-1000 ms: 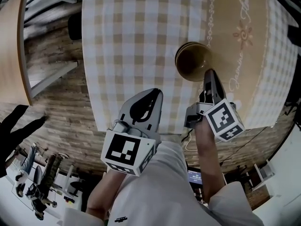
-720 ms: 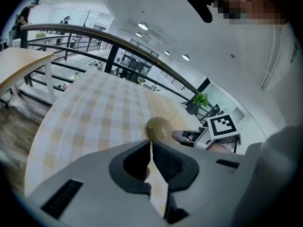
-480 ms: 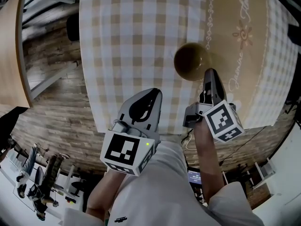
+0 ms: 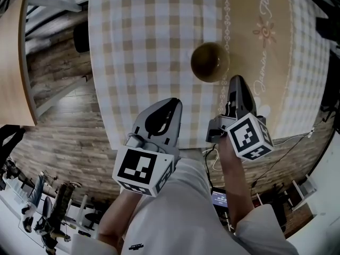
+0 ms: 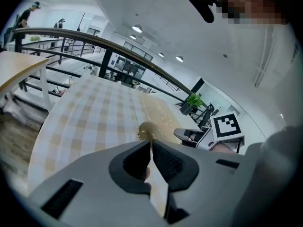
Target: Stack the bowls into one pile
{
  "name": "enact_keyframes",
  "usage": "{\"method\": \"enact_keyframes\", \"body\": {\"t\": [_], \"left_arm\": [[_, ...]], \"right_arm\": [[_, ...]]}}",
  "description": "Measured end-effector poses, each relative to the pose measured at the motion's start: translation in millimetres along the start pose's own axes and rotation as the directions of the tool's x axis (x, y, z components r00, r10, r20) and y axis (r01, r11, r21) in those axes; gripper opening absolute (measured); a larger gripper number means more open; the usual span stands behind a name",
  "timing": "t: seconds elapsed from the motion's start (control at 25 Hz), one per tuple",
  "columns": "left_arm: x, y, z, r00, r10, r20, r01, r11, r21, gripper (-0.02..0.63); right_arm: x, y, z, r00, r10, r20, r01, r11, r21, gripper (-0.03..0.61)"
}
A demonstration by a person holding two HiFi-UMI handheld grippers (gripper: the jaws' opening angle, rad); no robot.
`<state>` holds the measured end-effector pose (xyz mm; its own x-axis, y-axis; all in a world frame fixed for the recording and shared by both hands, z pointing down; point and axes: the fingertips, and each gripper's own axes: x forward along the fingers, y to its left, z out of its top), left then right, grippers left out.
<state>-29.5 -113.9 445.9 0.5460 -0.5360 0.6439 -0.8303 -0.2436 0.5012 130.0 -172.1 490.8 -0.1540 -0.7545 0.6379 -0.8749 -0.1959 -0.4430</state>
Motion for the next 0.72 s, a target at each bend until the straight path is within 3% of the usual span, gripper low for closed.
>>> {"method": "enact_keyframes", "body": {"t": [0.36, 0.72], "left_arm": [[-54, -24, 0, 0.997, -0.038, 0.063, 0.034, 0.997, 0.065, 0.031], [-137, -50, -10, 0.986, -0.078, 0.147, 0.058, 0.989, 0.132, 0.031]], "right_arm": [[-64, 30, -1, 0.997, 0.055, 0.052, -0.050, 0.995, -0.081, 0.043], [-150, 83, -24, 0.989, 0.132, 0.071, -0.108, 0.957, -0.268, 0.042]]}}
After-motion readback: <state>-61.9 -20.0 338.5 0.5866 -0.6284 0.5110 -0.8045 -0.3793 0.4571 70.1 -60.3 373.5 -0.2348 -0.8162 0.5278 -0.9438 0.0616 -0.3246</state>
